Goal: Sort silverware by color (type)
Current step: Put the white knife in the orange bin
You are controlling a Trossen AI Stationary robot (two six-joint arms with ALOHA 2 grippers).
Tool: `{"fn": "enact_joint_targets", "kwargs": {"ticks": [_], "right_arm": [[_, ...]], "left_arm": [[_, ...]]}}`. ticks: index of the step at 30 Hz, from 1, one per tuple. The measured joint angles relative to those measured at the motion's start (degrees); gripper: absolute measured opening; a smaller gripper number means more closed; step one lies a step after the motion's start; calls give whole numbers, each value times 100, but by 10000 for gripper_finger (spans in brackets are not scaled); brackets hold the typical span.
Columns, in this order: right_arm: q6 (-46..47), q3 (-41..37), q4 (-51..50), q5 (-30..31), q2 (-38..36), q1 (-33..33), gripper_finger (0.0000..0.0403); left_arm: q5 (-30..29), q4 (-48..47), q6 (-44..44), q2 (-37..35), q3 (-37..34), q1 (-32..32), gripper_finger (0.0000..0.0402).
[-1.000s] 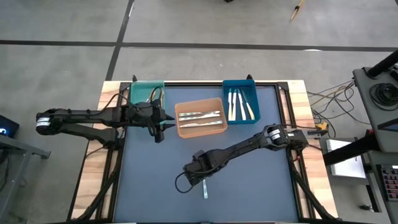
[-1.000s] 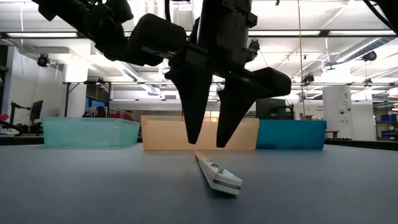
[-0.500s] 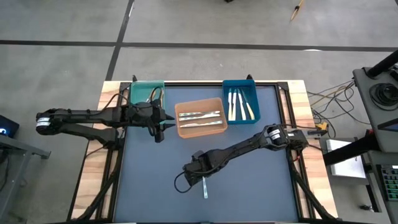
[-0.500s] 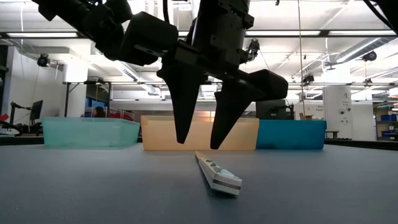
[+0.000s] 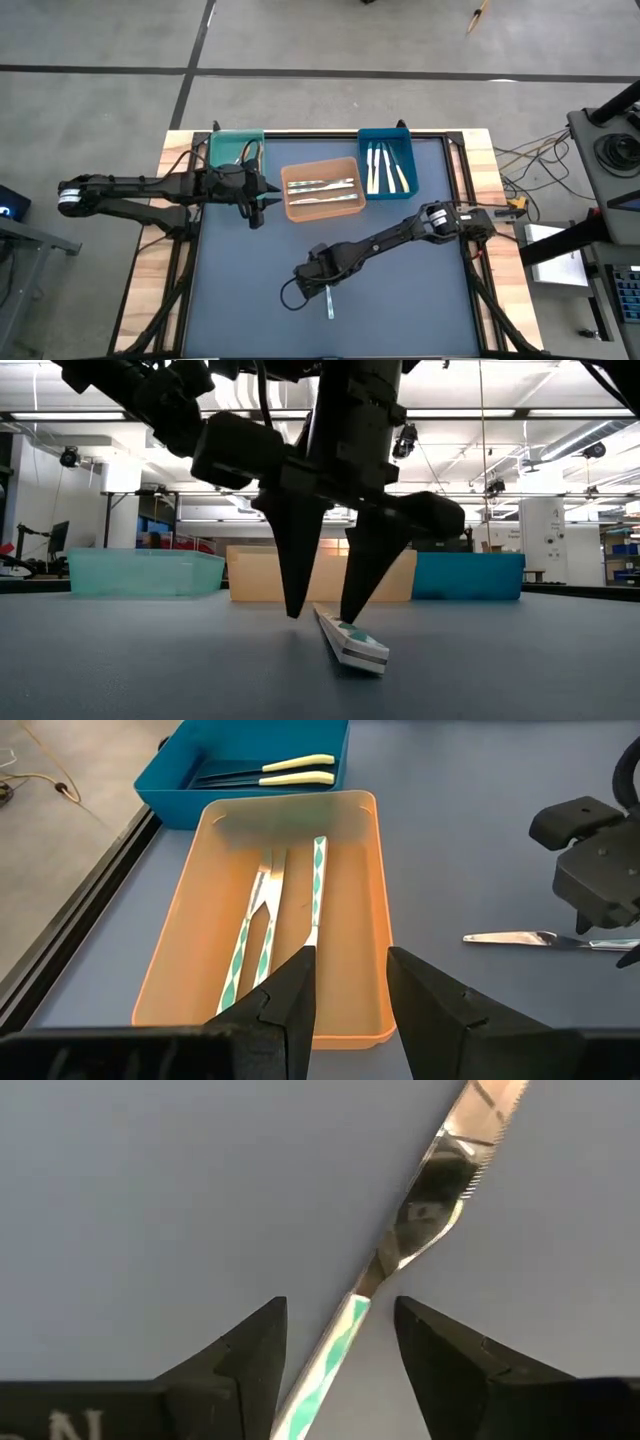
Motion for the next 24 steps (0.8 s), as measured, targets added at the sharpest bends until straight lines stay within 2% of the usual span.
{"fn": "enact_joint_targets", "kwargs": {"ticks": [7, 24], "right_arm": [[86, 7, 11, 12, 38, 0, 166], [100, 11, 15, 29, 55, -2, 25]], "left_arm": [[-4, 7, 0, -2, 0, 2, 107], [-4, 38, 2, -2, 0, 2, 107]]}}
